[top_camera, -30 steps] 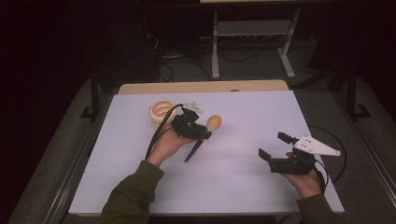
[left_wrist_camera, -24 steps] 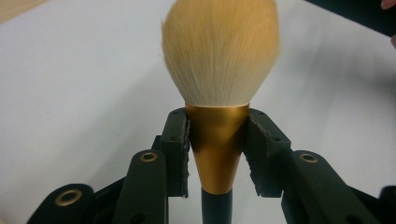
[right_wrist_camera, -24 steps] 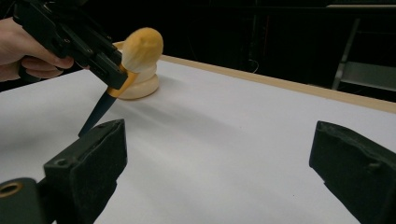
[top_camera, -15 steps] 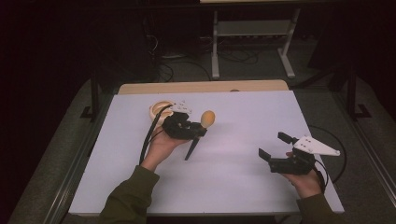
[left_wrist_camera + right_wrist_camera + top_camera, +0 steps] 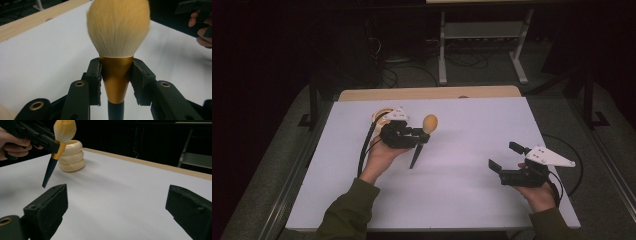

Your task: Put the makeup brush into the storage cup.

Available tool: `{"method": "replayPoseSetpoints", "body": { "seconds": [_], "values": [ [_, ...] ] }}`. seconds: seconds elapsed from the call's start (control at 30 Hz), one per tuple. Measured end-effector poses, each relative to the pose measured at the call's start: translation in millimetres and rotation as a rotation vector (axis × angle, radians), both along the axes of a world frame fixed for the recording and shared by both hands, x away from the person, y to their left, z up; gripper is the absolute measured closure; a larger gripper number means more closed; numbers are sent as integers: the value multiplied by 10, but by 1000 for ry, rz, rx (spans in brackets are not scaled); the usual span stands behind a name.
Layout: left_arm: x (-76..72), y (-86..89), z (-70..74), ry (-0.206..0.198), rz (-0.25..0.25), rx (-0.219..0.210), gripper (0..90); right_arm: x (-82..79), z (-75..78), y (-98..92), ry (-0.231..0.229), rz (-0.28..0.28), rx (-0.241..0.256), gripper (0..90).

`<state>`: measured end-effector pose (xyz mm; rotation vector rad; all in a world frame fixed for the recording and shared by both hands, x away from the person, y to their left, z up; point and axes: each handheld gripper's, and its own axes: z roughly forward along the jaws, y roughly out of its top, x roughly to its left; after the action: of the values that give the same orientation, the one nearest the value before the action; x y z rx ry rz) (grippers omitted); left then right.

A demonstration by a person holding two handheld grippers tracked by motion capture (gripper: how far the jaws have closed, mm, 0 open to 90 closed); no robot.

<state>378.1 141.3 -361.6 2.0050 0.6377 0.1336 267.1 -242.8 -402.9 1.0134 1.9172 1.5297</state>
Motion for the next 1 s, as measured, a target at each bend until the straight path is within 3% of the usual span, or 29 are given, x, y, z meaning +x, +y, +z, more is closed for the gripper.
{"method": "replayPoseSetpoints", "body": {
  "seconds": [0.63,1.0],
  "values": [
    [-6,229,114,-45,37,-108,630,-4,1,11,3,4,2,36],
    [-17,343,195,-67,57,-145,630,-3,-3,15,5,3,-2,36]
  ]
}}
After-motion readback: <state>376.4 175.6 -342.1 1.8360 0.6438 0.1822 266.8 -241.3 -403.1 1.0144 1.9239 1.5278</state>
